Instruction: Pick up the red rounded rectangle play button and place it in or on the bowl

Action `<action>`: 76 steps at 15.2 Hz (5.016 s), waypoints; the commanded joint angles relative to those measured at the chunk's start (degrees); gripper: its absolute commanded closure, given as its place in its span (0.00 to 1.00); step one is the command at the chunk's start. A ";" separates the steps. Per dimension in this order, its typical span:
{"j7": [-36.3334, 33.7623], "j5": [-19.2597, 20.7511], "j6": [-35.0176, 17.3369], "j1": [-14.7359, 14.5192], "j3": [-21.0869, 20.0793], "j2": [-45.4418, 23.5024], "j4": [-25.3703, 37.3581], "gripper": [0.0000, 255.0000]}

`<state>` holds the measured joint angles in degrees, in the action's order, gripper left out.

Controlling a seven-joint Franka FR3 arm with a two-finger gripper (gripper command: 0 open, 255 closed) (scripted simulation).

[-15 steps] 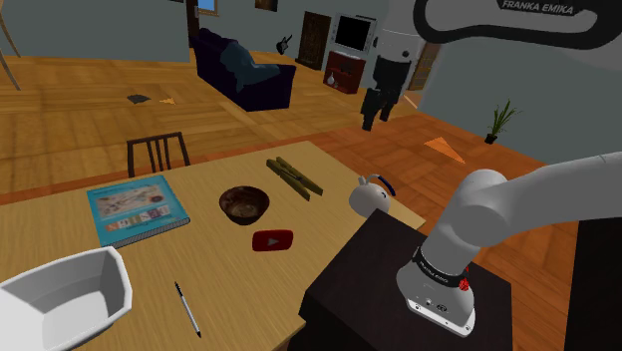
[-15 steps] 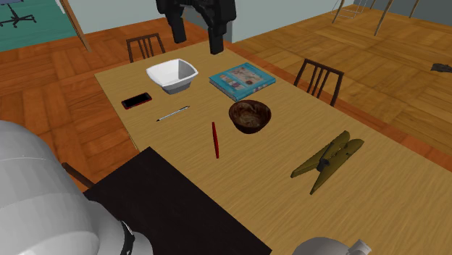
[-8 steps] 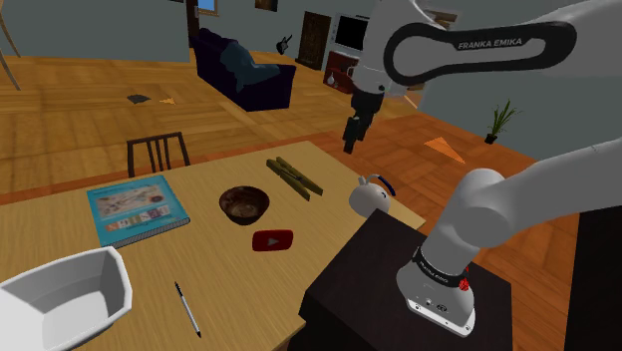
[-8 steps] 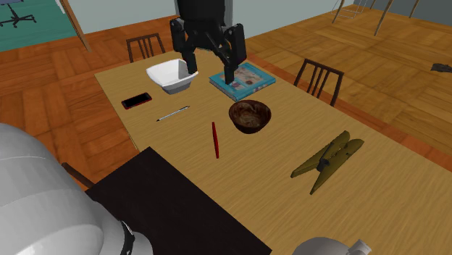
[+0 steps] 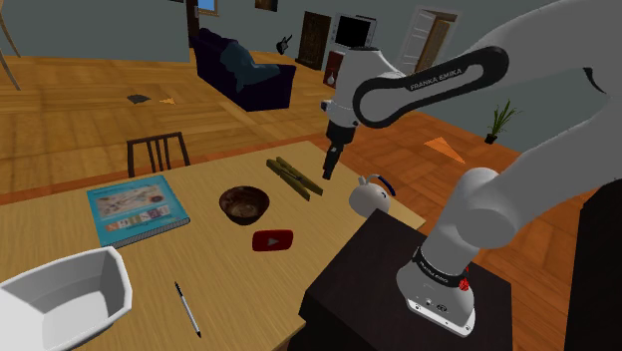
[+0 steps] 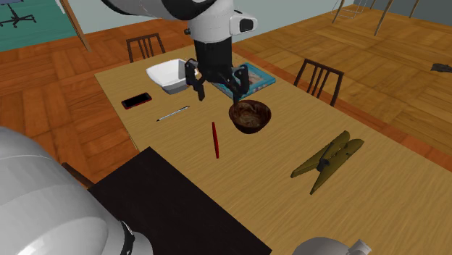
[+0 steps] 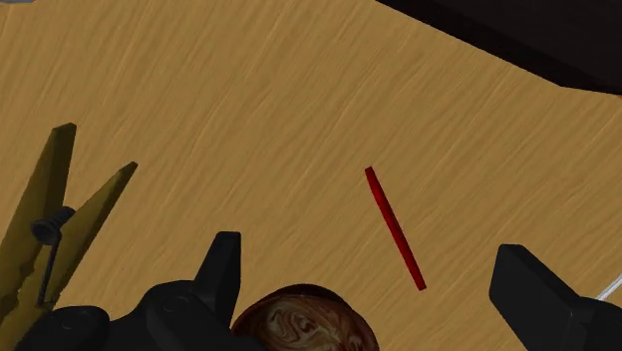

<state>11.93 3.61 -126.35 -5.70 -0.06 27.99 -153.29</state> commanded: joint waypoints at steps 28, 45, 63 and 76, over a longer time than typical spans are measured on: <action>26.00 -6.39 -43.68 -6.35 -2.45 -50.44 9.15 0.00; 25.97 -6.41 -42.28 -6.35 -2.46 -48.55 8.66 1.00; 25.62 -6.44 -28.18 -6.28 -2.50 -32.73 6.95 1.00; 25.38 -6.37 -17.78 -6.23 -2.45 -23.77 8.38 1.00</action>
<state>37.34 -2.77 -144.76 -11.93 -2.50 3.78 -145.08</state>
